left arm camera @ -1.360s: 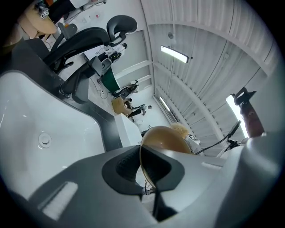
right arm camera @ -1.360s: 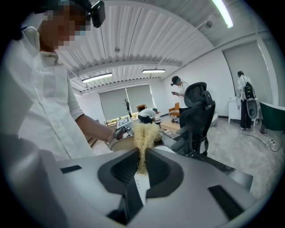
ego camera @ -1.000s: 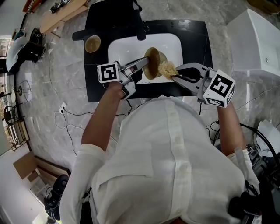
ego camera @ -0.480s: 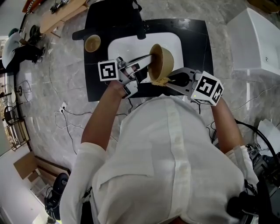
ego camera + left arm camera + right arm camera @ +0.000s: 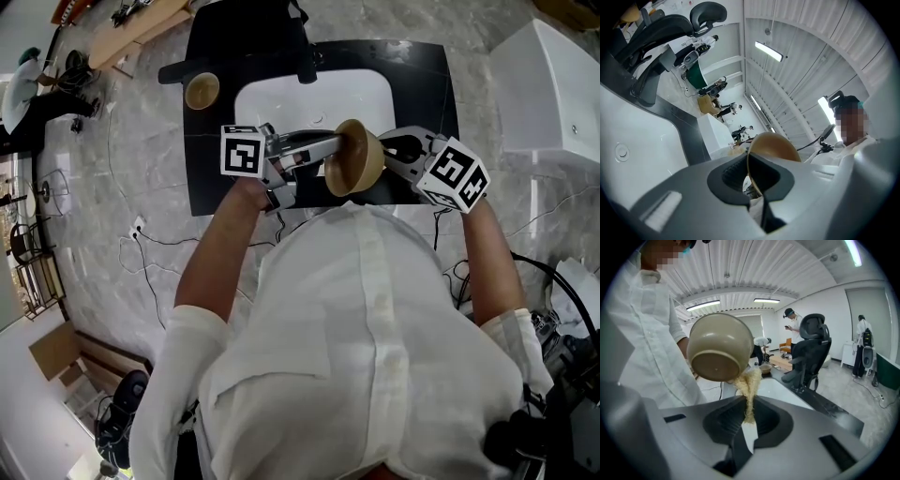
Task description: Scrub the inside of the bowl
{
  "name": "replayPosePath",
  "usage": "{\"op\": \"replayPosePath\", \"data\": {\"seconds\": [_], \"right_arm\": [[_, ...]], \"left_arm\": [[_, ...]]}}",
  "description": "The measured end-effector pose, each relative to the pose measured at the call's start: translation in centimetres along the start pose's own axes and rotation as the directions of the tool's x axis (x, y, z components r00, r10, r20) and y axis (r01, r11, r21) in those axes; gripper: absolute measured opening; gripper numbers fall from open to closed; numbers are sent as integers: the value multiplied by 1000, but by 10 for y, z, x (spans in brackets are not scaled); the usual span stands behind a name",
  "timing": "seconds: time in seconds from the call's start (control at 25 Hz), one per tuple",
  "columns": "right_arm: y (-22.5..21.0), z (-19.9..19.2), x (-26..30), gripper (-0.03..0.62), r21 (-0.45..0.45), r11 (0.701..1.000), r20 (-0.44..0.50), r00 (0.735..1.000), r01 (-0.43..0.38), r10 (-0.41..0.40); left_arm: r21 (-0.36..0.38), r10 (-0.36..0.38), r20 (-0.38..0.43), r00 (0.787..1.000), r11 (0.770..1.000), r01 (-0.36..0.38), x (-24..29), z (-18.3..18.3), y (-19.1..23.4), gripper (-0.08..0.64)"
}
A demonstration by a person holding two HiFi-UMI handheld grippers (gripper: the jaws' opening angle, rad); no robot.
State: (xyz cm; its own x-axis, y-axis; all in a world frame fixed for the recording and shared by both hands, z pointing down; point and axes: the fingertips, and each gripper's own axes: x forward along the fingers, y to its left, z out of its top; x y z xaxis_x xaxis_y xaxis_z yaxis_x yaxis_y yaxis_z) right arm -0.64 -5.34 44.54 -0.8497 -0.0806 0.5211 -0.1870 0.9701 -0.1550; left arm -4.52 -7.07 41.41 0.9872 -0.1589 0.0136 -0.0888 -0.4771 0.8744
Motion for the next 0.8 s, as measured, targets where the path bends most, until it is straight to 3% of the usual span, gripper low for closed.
{"op": "replayPosePath", "data": {"seconds": [0.32,0.8], "right_arm": [[-13,25,-20,37,-21,998,60,996,60,-58],[4,53,-42,37,-58,997,144,989,51,-42]], "left_arm": [[6,46,-85,995,999,-46,-1,-21,14,15],[-64,108,13,994,992,-107,-18,-7,40,15]]}}
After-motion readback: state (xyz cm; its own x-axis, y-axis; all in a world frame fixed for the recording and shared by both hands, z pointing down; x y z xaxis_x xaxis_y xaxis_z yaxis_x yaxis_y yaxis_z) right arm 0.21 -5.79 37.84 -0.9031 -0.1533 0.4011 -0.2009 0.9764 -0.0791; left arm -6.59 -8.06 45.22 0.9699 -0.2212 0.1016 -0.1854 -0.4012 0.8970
